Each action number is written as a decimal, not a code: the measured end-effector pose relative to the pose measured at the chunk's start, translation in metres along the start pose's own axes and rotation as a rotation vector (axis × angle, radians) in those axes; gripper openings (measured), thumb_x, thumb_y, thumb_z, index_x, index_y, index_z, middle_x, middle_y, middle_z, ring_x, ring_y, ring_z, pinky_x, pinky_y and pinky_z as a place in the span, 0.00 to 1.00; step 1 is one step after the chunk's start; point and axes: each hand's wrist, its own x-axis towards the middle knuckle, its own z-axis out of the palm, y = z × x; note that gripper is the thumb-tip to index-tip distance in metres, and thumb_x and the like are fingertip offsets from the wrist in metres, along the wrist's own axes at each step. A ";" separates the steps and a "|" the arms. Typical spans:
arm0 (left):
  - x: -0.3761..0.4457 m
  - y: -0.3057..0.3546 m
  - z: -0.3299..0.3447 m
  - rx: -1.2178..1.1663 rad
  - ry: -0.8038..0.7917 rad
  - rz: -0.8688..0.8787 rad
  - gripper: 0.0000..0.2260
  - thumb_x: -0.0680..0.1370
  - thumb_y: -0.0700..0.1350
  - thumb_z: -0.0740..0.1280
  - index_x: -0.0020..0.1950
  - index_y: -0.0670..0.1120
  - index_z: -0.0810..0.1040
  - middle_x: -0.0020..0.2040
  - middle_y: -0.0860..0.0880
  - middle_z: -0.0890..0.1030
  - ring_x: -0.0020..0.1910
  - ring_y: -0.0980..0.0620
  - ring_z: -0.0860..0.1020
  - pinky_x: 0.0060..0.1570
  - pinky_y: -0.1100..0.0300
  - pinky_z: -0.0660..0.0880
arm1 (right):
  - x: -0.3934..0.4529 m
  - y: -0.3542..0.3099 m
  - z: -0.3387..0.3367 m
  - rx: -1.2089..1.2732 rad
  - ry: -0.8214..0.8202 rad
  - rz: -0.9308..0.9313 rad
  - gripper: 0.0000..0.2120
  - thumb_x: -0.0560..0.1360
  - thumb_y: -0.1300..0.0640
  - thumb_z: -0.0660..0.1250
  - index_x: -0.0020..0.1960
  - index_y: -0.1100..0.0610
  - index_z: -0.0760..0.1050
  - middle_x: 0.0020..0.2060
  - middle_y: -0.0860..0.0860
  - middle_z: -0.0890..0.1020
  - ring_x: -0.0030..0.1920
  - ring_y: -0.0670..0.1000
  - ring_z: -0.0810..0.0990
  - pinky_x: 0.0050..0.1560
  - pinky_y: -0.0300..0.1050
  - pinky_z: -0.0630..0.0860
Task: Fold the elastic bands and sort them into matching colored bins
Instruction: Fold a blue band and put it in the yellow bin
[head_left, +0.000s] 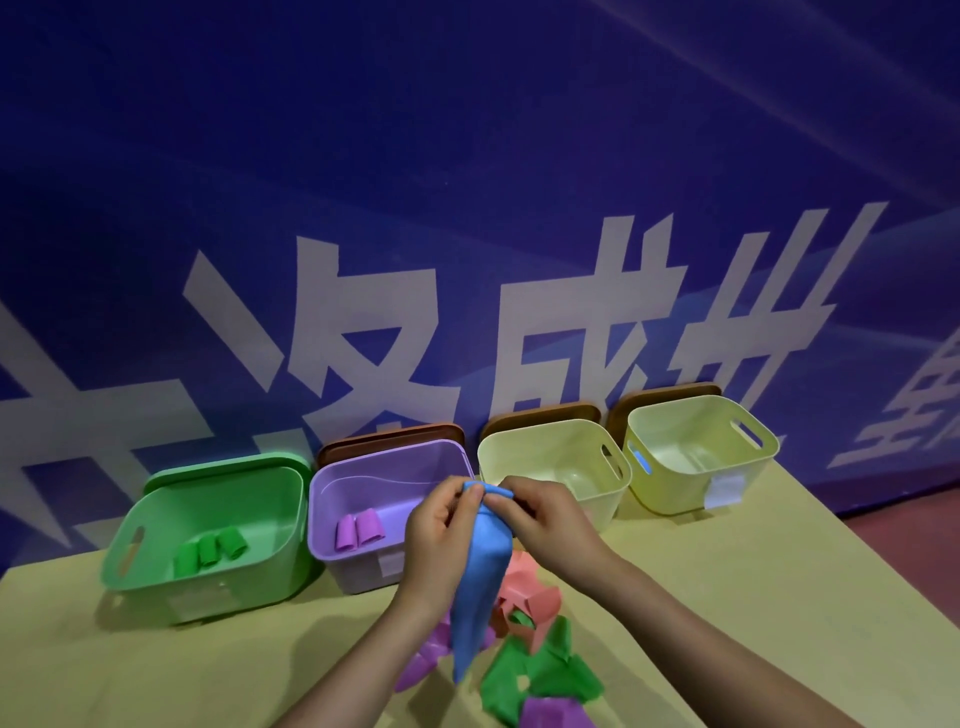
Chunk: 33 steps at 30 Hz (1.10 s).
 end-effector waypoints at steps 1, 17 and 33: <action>-0.001 0.003 0.001 -0.069 -0.004 -0.065 0.10 0.79 0.37 0.63 0.43 0.48 0.80 0.38 0.53 0.82 0.38 0.60 0.78 0.40 0.68 0.74 | -0.001 -0.001 -0.001 0.049 0.005 0.023 0.18 0.79 0.58 0.64 0.32 0.48 0.66 0.25 0.42 0.70 0.29 0.43 0.67 0.32 0.36 0.62; -0.012 0.008 -0.018 -0.226 -0.072 -0.448 0.08 0.80 0.41 0.63 0.46 0.51 0.79 0.43 0.54 0.82 0.44 0.57 0.79 0.45 0.63 0.75 | -0.014 -0.008 0.008 0.048 0.154 -0.049 0.13 0.76 0.60 0.67 0.58 0.51 0.81 0.35 0.35 0.78 0.39 0.38 0.76 0.42 0.32 0.69; -0.008 0.002 -0.021 -0.259 -0.143 -0.409 0.08 0.80 0.45 0.62 0.51 0.48 0.81 0.46 0.46 0.84 0.44 0.51 0.81 0.43 0.58 0.75 | -0.017 -0.015 -0.006 0.119 -0.116 0.001 0.19 0.78 0.54 0.64 0.68 0.50 0.72 0.46 0.44 0.78 0.47 0.43 0.77 0.55 0.41 0.74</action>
